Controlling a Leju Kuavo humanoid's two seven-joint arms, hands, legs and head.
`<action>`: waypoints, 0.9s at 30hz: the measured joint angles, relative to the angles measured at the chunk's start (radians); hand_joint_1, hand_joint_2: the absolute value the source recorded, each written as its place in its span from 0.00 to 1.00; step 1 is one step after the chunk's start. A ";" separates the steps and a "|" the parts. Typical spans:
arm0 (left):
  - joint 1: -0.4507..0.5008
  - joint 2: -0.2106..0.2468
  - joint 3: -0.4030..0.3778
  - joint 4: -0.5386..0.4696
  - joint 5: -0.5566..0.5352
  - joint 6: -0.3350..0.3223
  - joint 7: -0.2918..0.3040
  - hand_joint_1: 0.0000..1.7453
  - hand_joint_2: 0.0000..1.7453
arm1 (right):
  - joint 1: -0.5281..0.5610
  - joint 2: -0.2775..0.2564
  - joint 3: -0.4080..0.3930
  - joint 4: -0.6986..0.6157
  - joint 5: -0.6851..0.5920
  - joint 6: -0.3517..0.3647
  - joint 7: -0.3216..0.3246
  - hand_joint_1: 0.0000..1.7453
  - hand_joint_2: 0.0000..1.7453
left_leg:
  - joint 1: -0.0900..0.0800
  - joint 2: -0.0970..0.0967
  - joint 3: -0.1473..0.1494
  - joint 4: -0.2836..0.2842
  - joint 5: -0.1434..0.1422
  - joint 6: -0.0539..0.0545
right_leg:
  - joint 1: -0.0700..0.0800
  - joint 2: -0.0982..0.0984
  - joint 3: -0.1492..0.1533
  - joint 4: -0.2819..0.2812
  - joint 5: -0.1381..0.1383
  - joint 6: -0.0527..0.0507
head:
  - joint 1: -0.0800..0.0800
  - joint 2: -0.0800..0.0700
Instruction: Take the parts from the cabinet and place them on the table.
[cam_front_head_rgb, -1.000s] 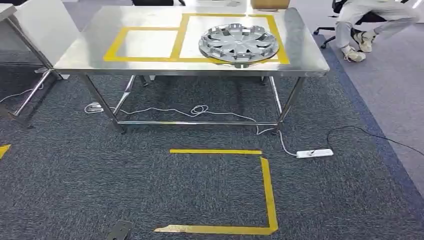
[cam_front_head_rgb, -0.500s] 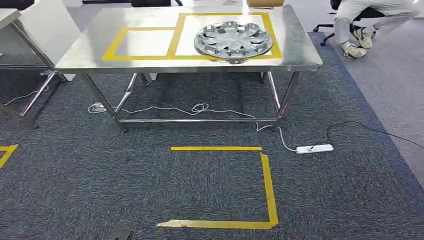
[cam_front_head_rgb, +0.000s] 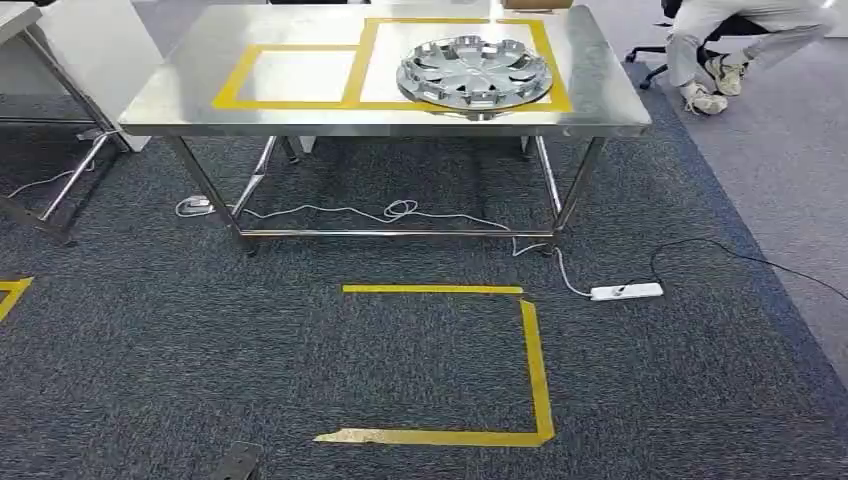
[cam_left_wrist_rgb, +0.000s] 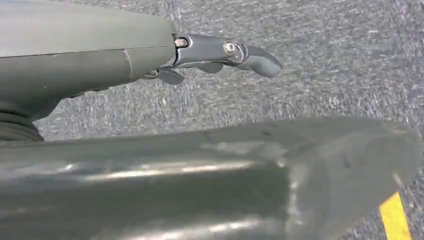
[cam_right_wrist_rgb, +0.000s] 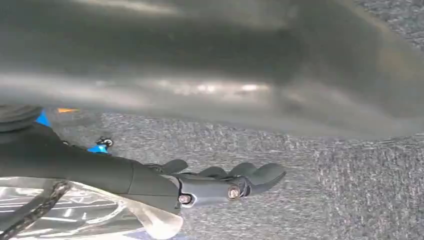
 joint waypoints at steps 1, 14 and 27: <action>-0.002 -0.001 0.000 0.000 0.000 0.000 0.000 0.00 0.00 | -0.001 0.000 0.000 0.000 -0.001 0.000 0.000 0.00 0.00 | 0.000 0.000 -0.008 0.000 0.005 0.005 | -0.003 0.001 -0.029 0.070 -0.045 0.004 | 0.005 0.000; 0.001 -0.002 0.000 0.000 -0.003 0.003 -0.015 0.00 0.00 | 0.002 -0.001 0.000 0.001 -0.001 0.000 0.004 0.00 0.00 | -0.009 0.001 -0.055 0.030 0.023 0.020 | -0.009 0.001 0.079 -0.055 -0.012 -0.004 | 0.001 0.000; 0.001 -0.002 0.001 0.000 -0.005 0.003 -0.016 0.00 0.00 | 0.001 -0.001 0.001 0.001 0.001 0.000 0.004 0.00 0.00 | -0.003 -0.002 -0.056 0.022 0.039 -0.029 | -0.003 0.000 0.072 -0.049 -0.009 -0.015 | 0.001 0.000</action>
